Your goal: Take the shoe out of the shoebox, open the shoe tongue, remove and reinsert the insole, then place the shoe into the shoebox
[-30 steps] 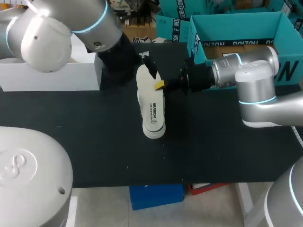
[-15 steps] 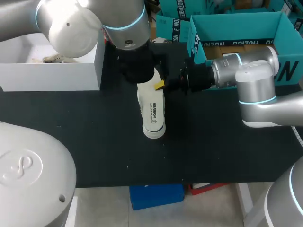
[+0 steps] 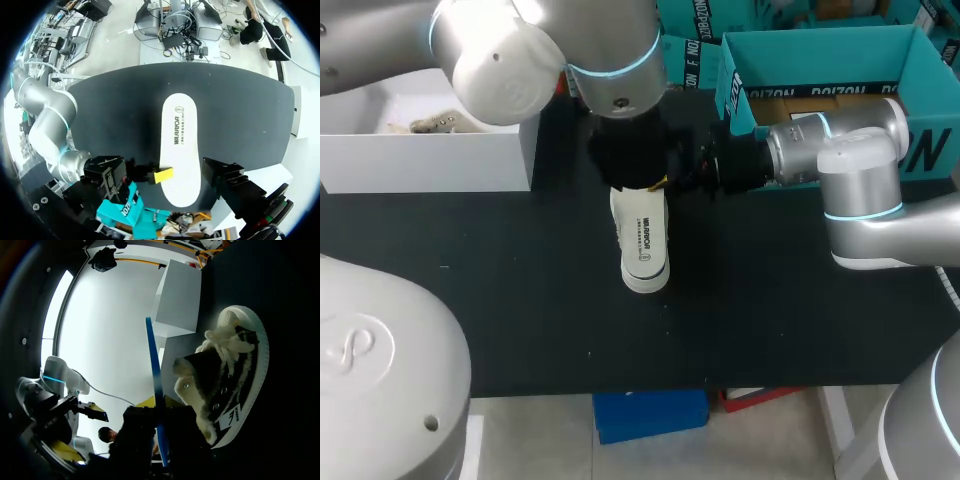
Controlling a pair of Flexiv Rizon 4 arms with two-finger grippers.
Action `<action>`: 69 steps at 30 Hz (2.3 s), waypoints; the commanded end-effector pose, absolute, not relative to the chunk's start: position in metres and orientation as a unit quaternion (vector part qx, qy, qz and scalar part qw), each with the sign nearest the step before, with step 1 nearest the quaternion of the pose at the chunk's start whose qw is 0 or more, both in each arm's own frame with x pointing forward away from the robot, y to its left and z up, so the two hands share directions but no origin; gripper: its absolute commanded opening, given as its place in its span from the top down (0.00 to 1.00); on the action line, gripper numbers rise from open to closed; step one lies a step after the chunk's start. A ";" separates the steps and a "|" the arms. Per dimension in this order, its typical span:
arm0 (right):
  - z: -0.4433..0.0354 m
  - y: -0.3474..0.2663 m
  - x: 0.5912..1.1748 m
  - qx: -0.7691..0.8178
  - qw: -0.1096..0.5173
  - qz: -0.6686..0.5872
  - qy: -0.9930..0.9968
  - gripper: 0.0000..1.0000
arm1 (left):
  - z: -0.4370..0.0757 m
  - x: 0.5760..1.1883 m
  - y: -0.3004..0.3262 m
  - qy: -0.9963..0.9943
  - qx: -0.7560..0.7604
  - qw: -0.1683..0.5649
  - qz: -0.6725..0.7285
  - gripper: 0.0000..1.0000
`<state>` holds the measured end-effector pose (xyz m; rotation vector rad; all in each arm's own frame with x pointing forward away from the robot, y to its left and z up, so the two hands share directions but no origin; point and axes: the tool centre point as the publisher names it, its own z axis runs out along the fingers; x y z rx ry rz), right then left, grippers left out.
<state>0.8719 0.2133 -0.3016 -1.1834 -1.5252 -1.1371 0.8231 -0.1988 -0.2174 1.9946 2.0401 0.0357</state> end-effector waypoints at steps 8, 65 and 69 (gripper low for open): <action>-0.302 0.214 0.872 -0.476 0.435 -0.457 -0.613 1.00 | -0.224 0.811 -0.200 0.707 0.691 0.147 0.019 0.00; -0.302 0.214 0.872 -0.476 0.435 -0.457 -0.613 1.00 | -0.231 0.976 -0.155 0.713 0.685 0.149 0.021 0.00; -0.302 0.214 0.872 -0.476 0.435 -0.457 -0.613 1.00 | -0.232 0.980 -0.154 0.713 0.685 0.149 0.023 0.00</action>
